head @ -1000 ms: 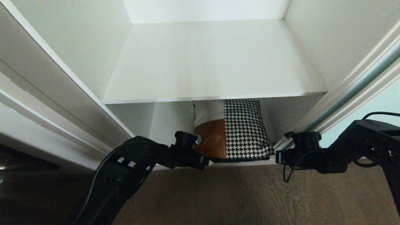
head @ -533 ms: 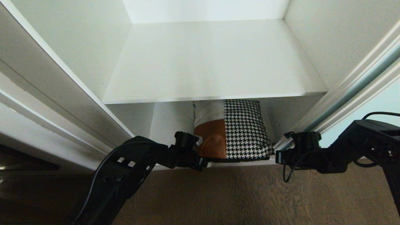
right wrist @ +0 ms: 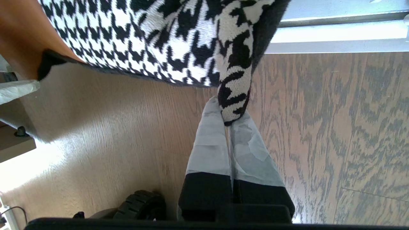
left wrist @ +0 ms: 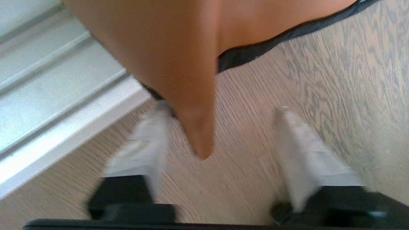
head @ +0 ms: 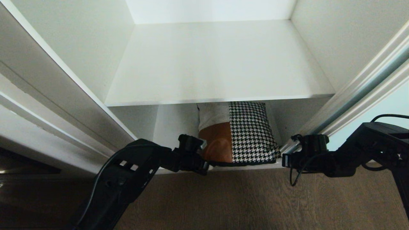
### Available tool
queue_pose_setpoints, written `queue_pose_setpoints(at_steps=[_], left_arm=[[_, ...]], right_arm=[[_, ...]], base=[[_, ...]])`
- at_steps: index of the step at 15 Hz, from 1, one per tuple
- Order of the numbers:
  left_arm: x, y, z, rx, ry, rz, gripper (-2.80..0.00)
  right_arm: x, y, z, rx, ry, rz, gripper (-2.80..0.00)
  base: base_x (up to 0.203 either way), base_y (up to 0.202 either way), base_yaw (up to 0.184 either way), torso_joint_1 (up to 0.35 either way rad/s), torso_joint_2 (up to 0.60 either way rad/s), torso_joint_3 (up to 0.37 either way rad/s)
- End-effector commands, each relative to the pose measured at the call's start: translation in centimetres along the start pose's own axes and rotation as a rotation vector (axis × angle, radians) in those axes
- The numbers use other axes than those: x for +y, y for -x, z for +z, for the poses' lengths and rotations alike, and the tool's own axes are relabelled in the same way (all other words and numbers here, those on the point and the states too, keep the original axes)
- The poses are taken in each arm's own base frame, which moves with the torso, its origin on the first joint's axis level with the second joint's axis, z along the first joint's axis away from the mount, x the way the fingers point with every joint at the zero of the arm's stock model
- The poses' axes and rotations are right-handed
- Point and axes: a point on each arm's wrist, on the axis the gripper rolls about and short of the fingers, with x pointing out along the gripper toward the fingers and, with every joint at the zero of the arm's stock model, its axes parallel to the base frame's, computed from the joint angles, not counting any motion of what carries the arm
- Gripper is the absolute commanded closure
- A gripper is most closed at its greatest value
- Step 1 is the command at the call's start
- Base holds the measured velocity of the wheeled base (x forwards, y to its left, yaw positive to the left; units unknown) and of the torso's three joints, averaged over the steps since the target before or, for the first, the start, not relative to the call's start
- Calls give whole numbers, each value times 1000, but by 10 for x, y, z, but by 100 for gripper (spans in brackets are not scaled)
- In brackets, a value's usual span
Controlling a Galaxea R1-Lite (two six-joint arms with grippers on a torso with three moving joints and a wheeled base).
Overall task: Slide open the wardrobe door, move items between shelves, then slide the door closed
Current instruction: Place the pillow on the higher shelf
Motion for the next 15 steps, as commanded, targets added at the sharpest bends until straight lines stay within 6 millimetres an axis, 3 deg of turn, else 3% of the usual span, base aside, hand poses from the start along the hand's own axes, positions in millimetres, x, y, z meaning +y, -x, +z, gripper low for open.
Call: queue_pose_setpoints(at_steps=[1, 15], left_arm=[[0, 2, 2, -2, -1, -6, 0], [0, 1, 5, -38, 4, 47, 0]], right_arm=[[1, 0, 1, -3, 2, 4, 0], [6, 12, 1, 4, -24, 28, 0]], base=[[0, 0, 0, 0, 0, 0], [0, 0, 0, 0, 0, 0]])
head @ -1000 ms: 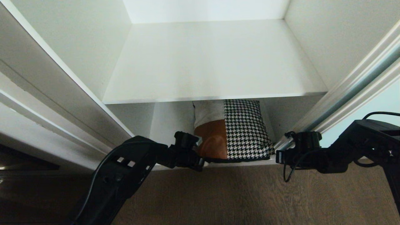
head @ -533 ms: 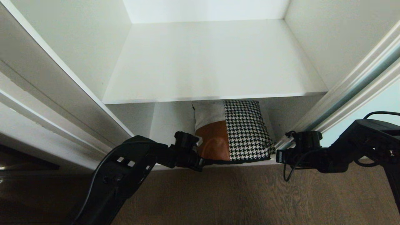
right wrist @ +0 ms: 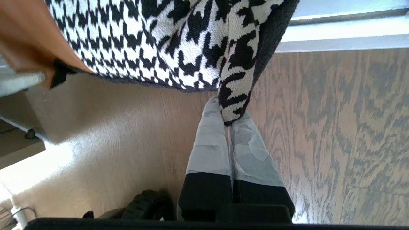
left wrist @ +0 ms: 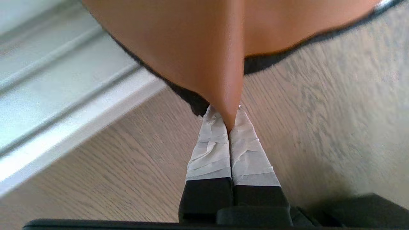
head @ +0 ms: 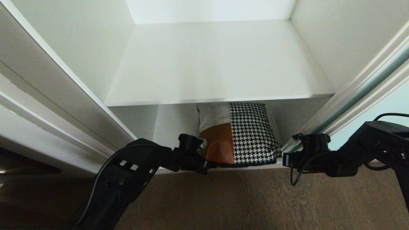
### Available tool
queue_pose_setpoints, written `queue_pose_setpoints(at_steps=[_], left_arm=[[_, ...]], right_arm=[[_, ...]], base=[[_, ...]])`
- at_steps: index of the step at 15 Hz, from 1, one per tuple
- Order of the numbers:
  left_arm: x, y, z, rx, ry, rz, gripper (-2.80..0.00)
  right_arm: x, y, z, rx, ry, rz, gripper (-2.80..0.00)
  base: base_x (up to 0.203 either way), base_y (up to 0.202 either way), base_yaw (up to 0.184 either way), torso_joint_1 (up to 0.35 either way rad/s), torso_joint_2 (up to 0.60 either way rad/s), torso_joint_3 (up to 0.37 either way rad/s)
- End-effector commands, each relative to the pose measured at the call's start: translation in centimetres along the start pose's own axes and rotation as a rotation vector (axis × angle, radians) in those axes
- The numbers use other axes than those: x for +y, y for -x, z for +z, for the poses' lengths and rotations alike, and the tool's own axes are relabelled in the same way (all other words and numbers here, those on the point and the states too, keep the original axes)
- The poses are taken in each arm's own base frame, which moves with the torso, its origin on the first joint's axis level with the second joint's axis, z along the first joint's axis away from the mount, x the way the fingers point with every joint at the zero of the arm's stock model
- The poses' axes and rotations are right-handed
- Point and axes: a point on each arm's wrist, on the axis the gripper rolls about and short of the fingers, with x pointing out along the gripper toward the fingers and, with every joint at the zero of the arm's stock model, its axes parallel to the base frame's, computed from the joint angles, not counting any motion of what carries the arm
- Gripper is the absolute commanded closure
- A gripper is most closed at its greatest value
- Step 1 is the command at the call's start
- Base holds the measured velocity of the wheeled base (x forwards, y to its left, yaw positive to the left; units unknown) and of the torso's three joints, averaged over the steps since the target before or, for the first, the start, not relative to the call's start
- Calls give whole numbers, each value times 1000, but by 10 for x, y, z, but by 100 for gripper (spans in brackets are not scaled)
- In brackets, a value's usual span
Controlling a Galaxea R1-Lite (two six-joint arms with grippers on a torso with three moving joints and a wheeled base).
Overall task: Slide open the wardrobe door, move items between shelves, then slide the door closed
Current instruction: Place the pillow on the higher shelf
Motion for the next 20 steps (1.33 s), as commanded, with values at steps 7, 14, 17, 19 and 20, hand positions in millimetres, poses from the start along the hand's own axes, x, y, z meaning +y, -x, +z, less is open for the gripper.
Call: queue_pose_setpoints(at_steps=[7, 14, 17, 19, 20], left_arm=[[-16, 71, 43, -68, 123, 73, 0], [-44, 117, 27, -63, 165, 50, 0], [-48, 124, 24, -121, 219, 43, 0], [-48, 125, 26, -135, 274, 73, 0], [-48, 124, 28, -150, 302, 105, 0]], right_arm=[[29, 31, 1, 16, 20, 99, 0], [58, 63, -8, 20, 49, 143, 0], [78, 81, 0, 0, 77, 166, 0], [92, 96, 5, 27, 79, 175, 0], [100, 102, 6, 43, 82, 184, 0]], base=[[0, 0, 0, 0, 0, 0], [0, 0, 0, 0, 0, 0], [0, 0, 0, 0, 0, 0], [0, 0, 0, 0, 0, 0], [0, 0, 0, 0, 0, 0]])
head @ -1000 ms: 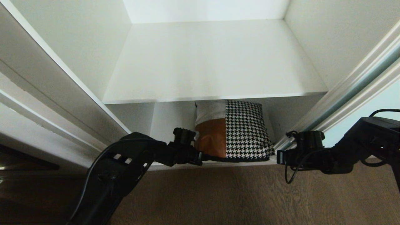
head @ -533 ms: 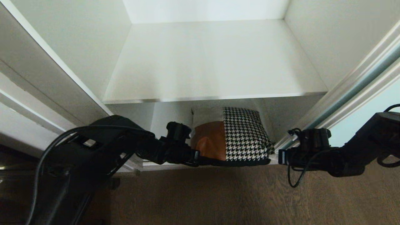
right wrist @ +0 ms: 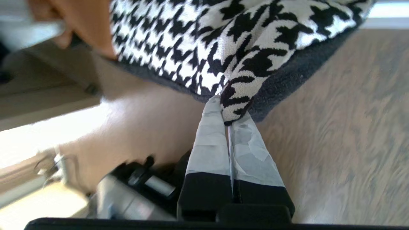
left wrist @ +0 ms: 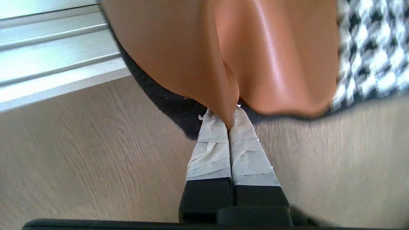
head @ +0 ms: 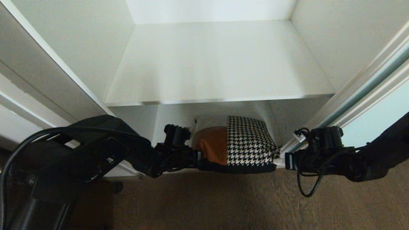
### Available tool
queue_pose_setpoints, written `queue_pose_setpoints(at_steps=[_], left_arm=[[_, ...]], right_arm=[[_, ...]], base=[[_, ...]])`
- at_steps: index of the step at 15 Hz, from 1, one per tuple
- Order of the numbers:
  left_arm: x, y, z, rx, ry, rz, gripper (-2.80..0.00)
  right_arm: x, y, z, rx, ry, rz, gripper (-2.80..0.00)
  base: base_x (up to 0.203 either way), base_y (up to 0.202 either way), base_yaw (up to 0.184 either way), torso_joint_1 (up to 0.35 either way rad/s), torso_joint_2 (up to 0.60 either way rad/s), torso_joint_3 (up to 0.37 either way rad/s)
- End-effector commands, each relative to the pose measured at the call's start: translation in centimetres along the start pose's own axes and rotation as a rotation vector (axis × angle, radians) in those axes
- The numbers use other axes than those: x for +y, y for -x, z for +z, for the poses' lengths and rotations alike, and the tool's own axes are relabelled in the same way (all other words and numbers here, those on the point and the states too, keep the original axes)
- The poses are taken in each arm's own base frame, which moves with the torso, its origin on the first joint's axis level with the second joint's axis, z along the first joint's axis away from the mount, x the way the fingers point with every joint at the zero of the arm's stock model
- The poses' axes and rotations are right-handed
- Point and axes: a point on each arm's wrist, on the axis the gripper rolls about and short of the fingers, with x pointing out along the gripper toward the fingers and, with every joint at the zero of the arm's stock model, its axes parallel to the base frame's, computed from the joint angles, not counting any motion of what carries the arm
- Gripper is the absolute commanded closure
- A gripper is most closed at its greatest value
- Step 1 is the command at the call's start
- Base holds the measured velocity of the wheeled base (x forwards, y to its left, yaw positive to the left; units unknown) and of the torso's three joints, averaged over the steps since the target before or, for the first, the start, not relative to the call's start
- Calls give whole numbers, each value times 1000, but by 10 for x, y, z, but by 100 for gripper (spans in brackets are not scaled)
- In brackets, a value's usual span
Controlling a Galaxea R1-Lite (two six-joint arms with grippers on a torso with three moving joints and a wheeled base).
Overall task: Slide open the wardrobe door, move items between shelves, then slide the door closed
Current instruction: Place the pillow on the higher shelf
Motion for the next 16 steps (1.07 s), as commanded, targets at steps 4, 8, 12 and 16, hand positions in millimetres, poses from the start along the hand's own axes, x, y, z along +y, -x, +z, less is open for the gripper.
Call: queue_pose_setpoints(at_steps=[4, 8, 12, 16], left_arm=[[-6, 10, 0, -25, 26, 50, 0], [-9, 26, 0, -93, 14, 28, 0], [-15, 51, 8, -185, 2, -1, 0], [-18, 72, 1, -170, -1, -1, 0]], right_arm=[[30, 23, 10, 3, -8, 32, 0], [36, 35, 13, -23, -42, 40, 0], [40, 44, 8, -19, -46, 40, 0], [55, 63, 9, -26, -71, 56, 0]], base=[[0, 0, 0, 0, 0, 0], [0, 0, 0, 0, 0, 0], [0, 0, 0, 0, 0, 0], [0, 0, 0, 0, 0, 0]])
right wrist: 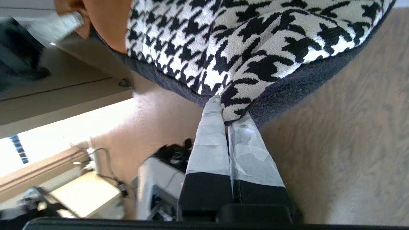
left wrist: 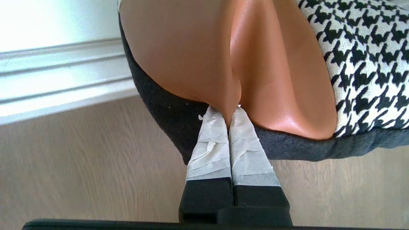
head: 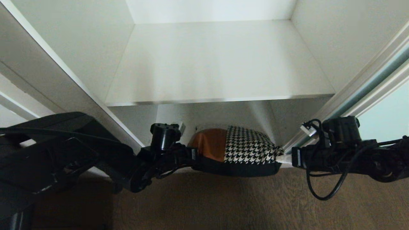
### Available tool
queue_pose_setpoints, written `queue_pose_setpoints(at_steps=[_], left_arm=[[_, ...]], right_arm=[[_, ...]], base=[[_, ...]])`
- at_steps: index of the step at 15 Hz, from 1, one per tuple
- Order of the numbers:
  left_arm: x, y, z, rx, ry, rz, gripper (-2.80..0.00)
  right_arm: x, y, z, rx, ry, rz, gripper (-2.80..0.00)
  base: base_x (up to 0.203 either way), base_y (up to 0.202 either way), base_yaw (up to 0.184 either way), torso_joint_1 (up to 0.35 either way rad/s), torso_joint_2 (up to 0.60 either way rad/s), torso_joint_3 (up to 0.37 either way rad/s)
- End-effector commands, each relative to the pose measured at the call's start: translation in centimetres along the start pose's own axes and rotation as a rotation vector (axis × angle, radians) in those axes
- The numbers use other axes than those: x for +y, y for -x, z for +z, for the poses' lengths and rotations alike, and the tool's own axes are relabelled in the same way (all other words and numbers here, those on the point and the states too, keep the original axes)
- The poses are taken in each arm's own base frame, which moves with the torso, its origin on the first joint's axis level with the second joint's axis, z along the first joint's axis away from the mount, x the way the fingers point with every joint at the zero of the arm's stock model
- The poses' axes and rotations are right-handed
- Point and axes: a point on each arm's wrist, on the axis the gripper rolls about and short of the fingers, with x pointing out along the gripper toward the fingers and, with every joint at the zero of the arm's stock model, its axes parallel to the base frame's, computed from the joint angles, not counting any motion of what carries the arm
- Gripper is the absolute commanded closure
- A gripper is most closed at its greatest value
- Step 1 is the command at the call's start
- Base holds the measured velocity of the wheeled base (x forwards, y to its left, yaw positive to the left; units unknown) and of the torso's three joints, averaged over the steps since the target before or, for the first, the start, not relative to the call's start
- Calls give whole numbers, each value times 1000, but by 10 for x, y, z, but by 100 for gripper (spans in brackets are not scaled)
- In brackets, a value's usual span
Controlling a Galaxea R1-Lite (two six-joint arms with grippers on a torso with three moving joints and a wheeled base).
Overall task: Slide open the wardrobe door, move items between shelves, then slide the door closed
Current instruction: Place the pillow on the higher shelf
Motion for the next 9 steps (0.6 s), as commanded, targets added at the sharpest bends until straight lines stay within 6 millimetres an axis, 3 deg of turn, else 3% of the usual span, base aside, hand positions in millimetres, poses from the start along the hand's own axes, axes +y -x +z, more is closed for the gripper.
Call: queue_pose_setpoints(at_steps=[1, 6, 9], left_arm=[[-4, 21, 6, -18, -1, -7, 0], [-15, 56, 7, -27, -9, -5, 0], [-27, 74, 4, -25, -20, -33, 0]], right_arm=[[15, 18, 4, -29, 3, 22, 0], [47, 51, -4, -8, -15, 63, 0], [55, 68, -9, -1, -39, 68, 0]], base=[[0, 0, 0, 0, 0, 0], [0, 0, 0, 0, 0, 0], [0, 0, 0, 0, 0, 0]])
